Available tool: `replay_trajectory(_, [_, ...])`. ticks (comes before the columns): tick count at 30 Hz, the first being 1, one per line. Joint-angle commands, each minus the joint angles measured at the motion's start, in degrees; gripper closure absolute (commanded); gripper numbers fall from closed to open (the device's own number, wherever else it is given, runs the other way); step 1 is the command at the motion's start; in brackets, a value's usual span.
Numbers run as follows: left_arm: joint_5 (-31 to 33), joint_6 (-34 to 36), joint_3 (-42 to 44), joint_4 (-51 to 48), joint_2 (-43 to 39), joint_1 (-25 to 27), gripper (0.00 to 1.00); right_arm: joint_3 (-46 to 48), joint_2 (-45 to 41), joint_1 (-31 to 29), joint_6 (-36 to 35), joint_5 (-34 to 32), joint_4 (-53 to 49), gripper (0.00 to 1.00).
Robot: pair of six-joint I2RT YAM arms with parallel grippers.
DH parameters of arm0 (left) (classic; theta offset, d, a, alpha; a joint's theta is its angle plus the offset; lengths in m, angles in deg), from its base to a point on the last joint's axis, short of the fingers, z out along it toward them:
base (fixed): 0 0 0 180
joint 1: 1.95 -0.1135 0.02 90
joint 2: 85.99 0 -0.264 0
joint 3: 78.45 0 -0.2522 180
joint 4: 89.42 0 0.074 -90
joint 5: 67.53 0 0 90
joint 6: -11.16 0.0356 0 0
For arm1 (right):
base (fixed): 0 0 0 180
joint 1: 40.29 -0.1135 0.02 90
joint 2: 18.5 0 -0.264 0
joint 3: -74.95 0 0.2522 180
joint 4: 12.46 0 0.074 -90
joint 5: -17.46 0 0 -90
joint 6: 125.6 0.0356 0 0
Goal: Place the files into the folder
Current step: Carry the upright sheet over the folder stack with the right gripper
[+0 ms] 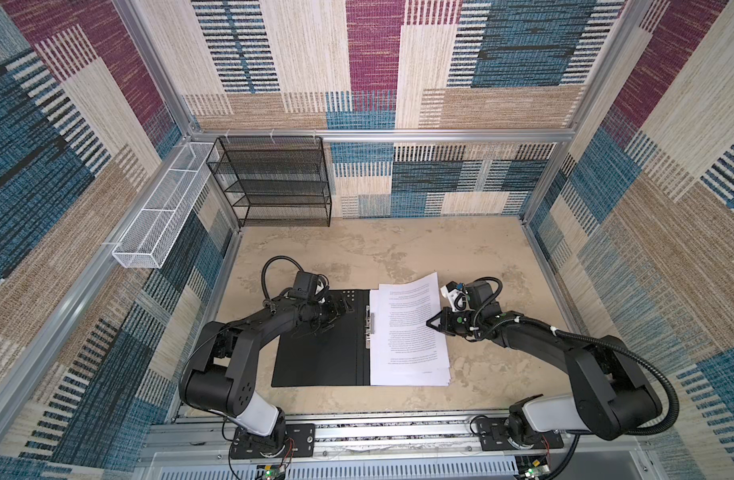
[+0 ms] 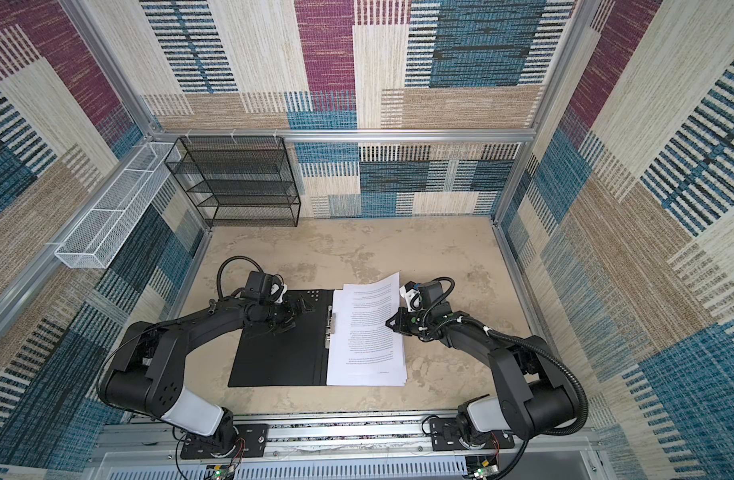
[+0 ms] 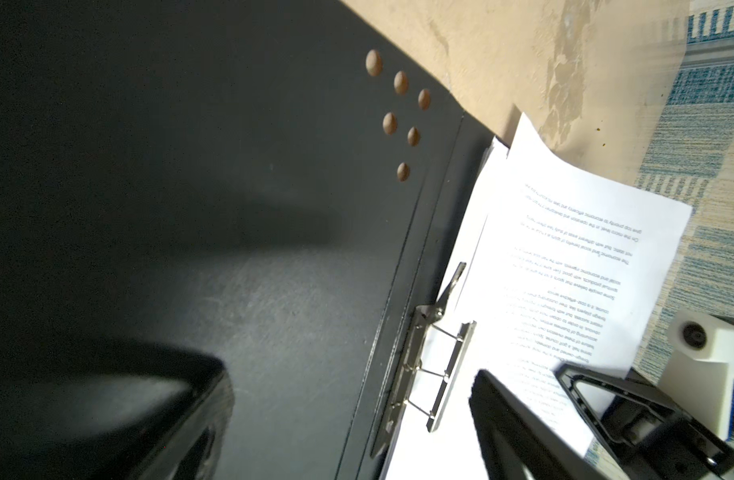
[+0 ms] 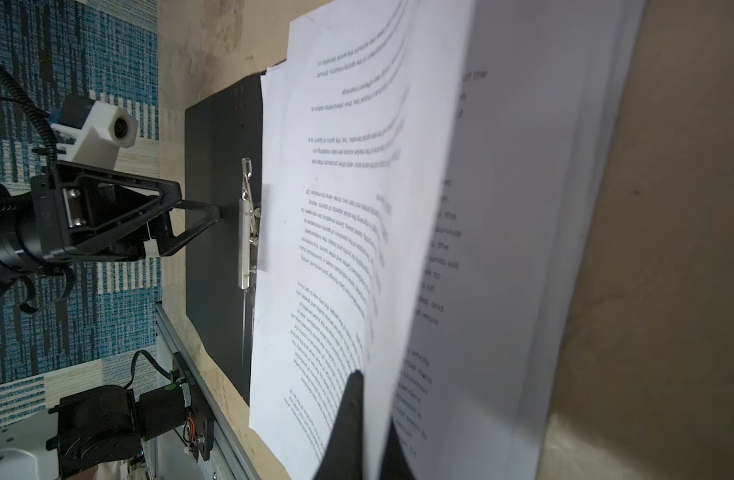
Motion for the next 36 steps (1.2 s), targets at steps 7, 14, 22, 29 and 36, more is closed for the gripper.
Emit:
replay_trajectory(7, [7.0,0.4,0.7,-8.4,1.3,-0.3,0.08,1.8,0.6,-0.5,-1.0,2.2,2.4,1.0])
replay_trajectory(14, [6.5,0.2,0.9,-7.8,1.7,-0.3,0.08,1.9,1.1,-1.7,0.3,2.3,4.0,1.0])
replay_trajectory(22, [6.4,0.3,1.0,-7.9,1.8,-0.3,0.08,2.6,1.9,-2.1,1.9,2.6,5.9,1.0])
replay_trajectory(29, [6.2,0.2,1.0,-7.7,2.1,-0.3,0.08,3.1,2.0,-2.3,3.1,2.9,7.3,1.0])
replay_trajectory(36, [6.1,0.3,1.0,-7.6,2.1,-0.3,0.08,3.6,2.3,-2.3,4.0,3.3,8.5,1.0])
